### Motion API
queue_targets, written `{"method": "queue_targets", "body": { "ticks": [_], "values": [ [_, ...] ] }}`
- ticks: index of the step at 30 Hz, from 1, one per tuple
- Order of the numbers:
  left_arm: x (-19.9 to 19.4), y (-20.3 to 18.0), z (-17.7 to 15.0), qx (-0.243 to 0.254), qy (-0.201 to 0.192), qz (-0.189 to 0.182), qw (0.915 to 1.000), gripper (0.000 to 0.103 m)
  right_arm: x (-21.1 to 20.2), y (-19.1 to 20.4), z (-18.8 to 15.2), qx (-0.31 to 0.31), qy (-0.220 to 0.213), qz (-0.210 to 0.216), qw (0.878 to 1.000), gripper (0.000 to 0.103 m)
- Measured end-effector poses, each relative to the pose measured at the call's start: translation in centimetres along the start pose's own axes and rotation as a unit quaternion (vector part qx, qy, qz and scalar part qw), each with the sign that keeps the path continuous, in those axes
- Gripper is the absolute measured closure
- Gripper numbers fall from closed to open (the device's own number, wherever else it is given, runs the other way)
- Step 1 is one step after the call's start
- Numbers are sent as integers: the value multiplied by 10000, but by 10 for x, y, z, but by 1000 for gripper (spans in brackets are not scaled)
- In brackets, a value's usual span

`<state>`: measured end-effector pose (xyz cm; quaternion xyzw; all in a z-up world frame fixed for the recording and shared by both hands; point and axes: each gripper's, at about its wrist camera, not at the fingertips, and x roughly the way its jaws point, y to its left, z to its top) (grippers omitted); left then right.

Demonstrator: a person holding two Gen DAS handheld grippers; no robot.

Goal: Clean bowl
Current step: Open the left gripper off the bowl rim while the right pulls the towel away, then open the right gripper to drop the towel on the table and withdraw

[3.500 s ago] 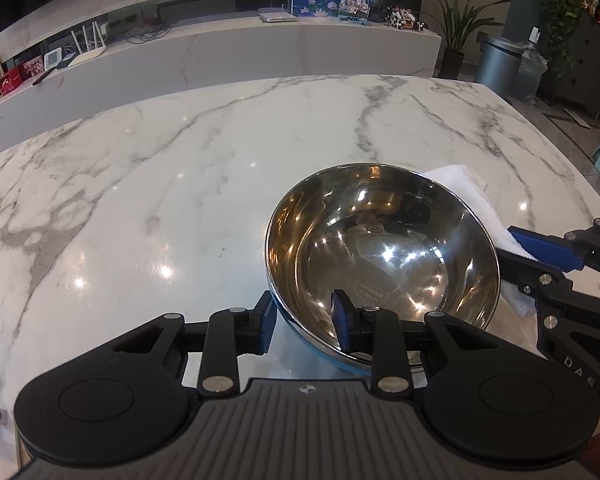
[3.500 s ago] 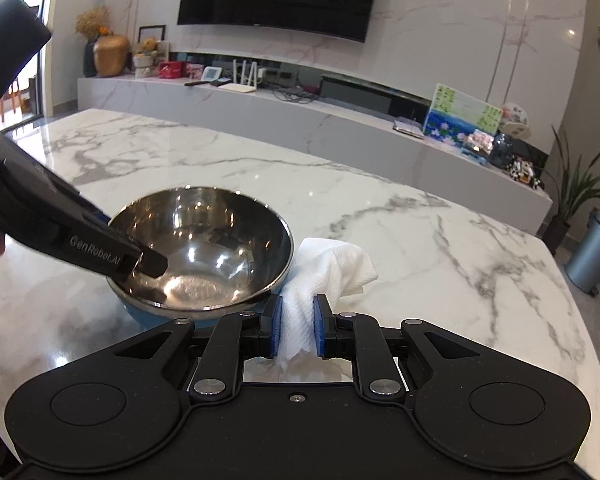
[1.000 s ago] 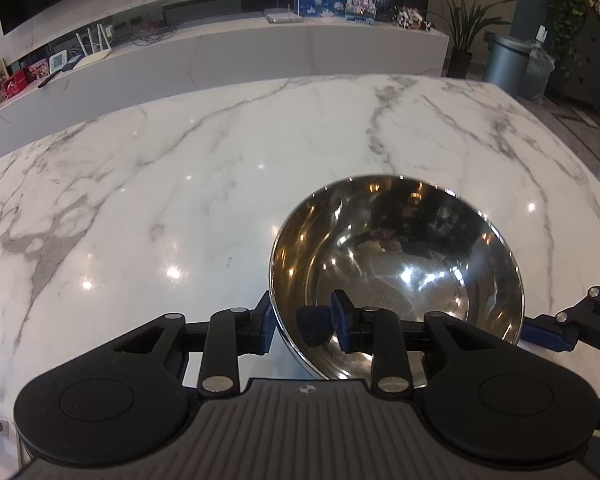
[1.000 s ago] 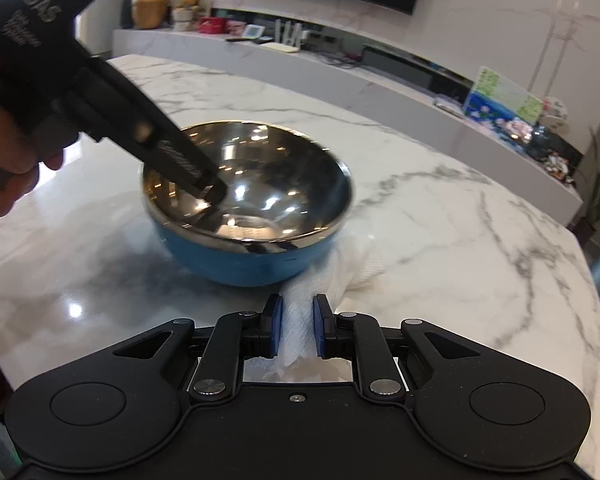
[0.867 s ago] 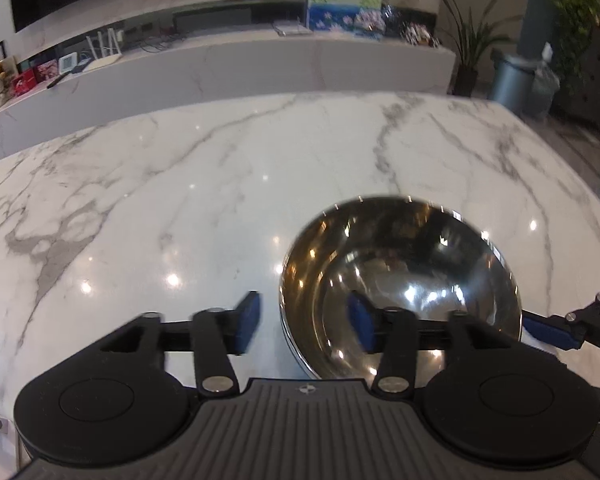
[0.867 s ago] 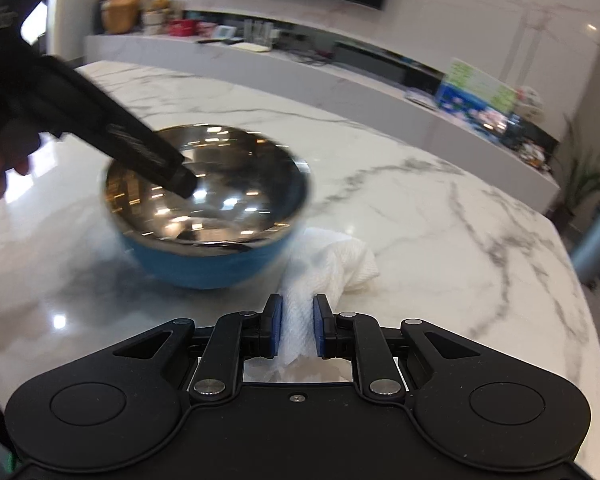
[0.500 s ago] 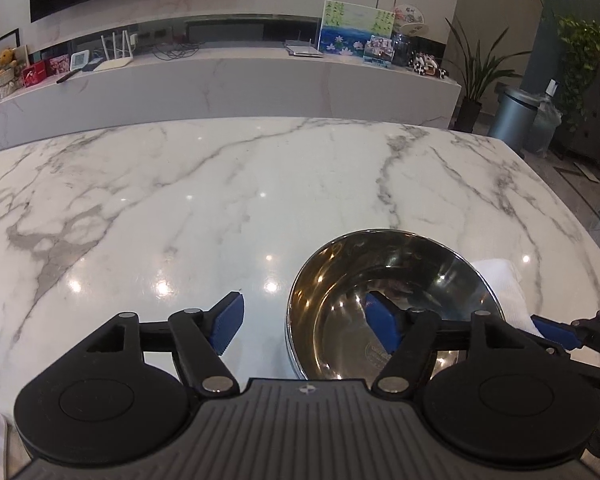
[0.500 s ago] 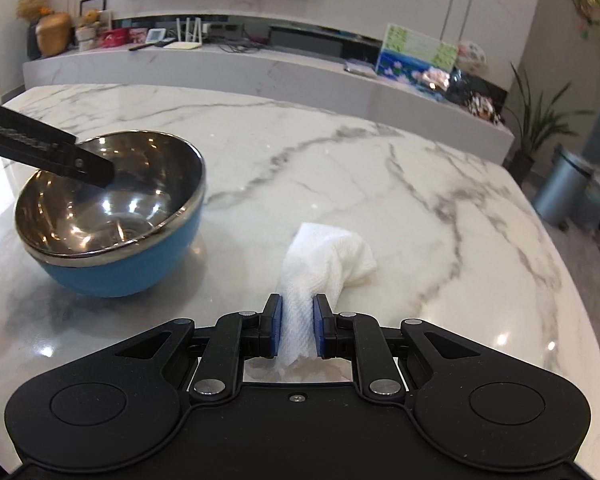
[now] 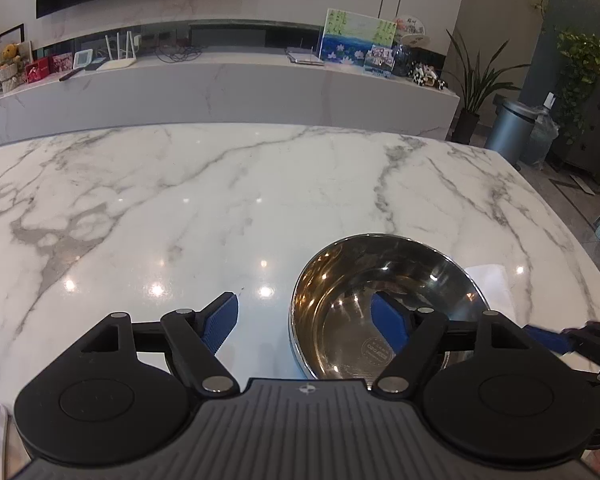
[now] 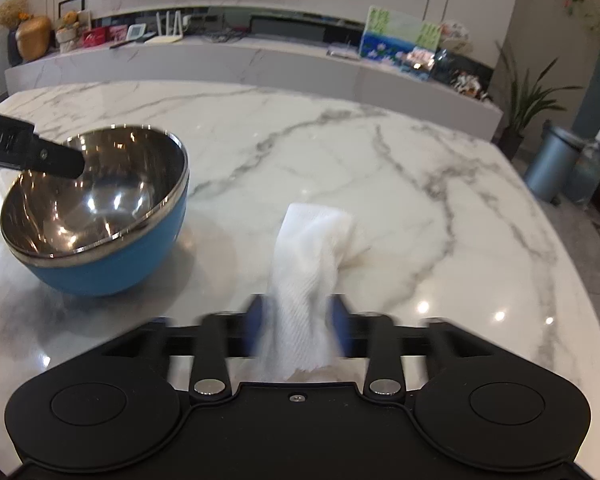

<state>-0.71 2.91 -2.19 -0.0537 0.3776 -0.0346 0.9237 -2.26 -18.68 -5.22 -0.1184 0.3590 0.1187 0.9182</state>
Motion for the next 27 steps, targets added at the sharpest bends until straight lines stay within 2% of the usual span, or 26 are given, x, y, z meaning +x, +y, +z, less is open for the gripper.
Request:
{"method": "queue_targets", "body": {
  "ticks": [5, 8, 10, 12, 17, 21, 27],
  "values": [
    [-10, -3, -3, 41, -105, -123, 9999, 23, -22, -2, 6, 313, -159, -64, 9994, 44],
    [-18, -6, -5, 81, -184, -218, 9996, 19, -32, -5, 10, 567, -177, -28, 9982, 29],
    [-21, -10, -7, 145, -186, -204, 9995, 17, -37, -6, 12, 695, -179, -16, 9974, 12],
    [-24, -13, -10, 185, -193, -197, 9994, 17, -44, -7, 13, 855, -170, -10, 9962, 6],
    [-35, -19, -20, 211, -247, -247, 9992, 16, -57, 2, 7, 1046, -27, -85, 9945, 6],
    [-41, -19, -27, 260, -288, -96, 9992, 15, -61, 11, 2, 924, -29, -214, 9955, 5],
    [-40, -19, -31, 266, -146, -72, 9995, 15, -59, 11, -3, 1082, -13, -341, 9935, 5]
  ]
}}
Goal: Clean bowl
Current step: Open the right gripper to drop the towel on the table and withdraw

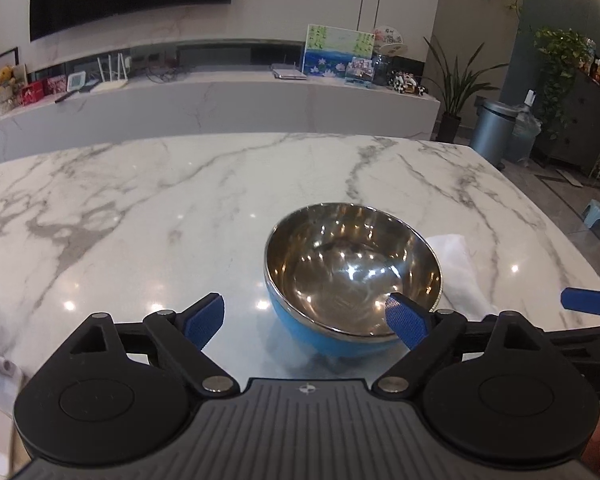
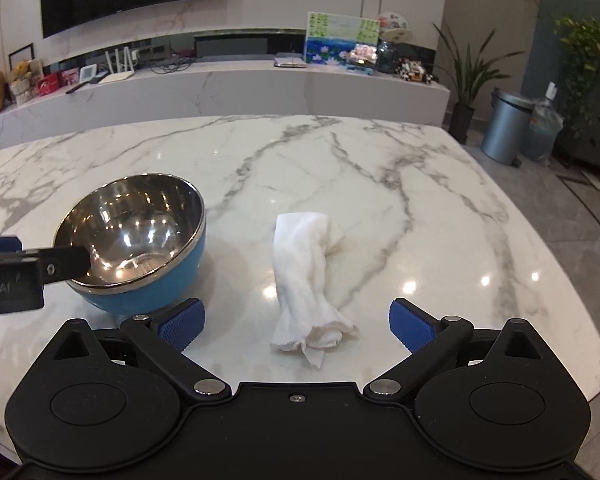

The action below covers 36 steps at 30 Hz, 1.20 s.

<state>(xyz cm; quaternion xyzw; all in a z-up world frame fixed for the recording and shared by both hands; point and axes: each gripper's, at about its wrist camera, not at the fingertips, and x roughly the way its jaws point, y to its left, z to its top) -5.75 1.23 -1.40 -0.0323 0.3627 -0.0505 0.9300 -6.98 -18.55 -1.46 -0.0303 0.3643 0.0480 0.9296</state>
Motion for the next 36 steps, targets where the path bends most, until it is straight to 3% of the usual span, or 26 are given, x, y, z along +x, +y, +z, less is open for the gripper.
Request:
{"method": "queue_targets", "body": {
  "ticks": [4, 8, 11, 15, 23, 36],
  "values": [
    [0, -9, 0, 170, 71, 304, 9994, 15, -2, -4, -3, 233, 25, 46, 9997, 5],
    [-5, -10, -1, 25, -62, 108, 9999, 15, -3, -3, -6, 309, 34, 67, 9995, 5],
    [-7, -5, -2, -261, -197, 213, 9992, 15, -4, 0, -7, 186, -2, 55, 9998, 5],
    [-2, -3, -1, -272, -87, 354, 9990, 15, -3, 0, -8, 123, -14, 21, 9999, 5],
    [2, 1, -2, -492, 57, 87, 9987, 15, -2, -3, -8, 221, -40, 69, 9997, 5],
    [2, -4, -4, -440, 135, 172, 9988, 15, 2, -3, -9, 215, -29, 64, 9997, 5]
  ]
}}
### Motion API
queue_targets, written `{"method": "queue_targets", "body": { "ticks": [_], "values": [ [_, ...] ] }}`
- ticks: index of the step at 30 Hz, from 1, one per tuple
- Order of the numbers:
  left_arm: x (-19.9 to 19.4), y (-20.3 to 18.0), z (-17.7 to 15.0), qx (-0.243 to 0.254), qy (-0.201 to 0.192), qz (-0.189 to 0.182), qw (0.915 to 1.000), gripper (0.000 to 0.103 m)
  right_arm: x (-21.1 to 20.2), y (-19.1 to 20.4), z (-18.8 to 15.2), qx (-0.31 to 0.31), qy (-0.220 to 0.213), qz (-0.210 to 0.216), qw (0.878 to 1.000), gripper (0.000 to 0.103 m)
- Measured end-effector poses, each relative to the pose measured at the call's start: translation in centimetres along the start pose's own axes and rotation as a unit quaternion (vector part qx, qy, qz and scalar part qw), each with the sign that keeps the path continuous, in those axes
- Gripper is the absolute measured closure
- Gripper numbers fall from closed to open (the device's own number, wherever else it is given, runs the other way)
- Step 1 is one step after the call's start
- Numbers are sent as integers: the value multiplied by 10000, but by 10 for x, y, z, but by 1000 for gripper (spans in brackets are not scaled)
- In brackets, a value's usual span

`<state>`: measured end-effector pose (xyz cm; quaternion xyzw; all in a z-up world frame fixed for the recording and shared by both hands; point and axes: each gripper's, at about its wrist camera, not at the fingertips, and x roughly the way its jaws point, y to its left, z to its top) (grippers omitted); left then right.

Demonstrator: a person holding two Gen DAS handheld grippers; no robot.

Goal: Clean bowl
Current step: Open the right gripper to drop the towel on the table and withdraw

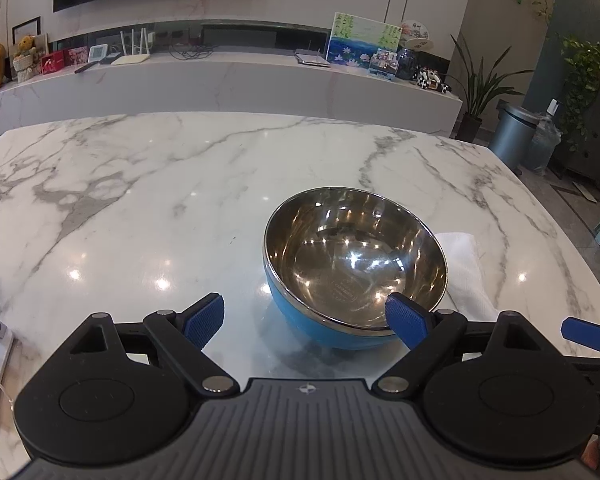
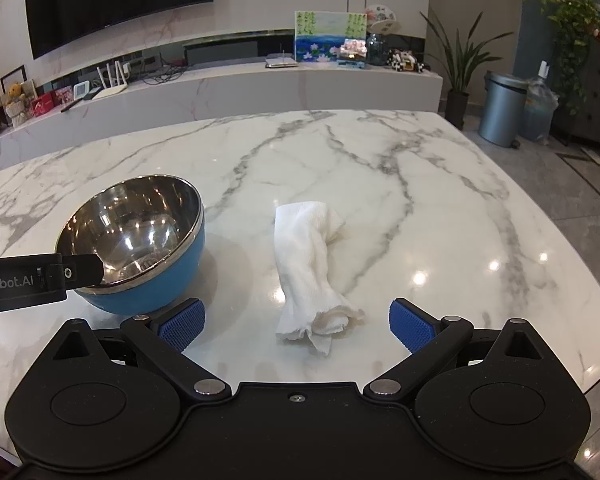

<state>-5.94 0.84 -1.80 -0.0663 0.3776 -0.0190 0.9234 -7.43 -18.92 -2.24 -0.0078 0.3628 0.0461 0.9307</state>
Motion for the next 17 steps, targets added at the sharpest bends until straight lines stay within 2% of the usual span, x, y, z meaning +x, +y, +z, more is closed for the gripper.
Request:
{"method": "queue_targets", "body": {
  "ticks": [17],
  "values": [
    [-1, -2, -2, 49, -56, -41, 10000, 15, -1, 1, -1, -56, 3, -2, 10000, 5]
  ]
}}
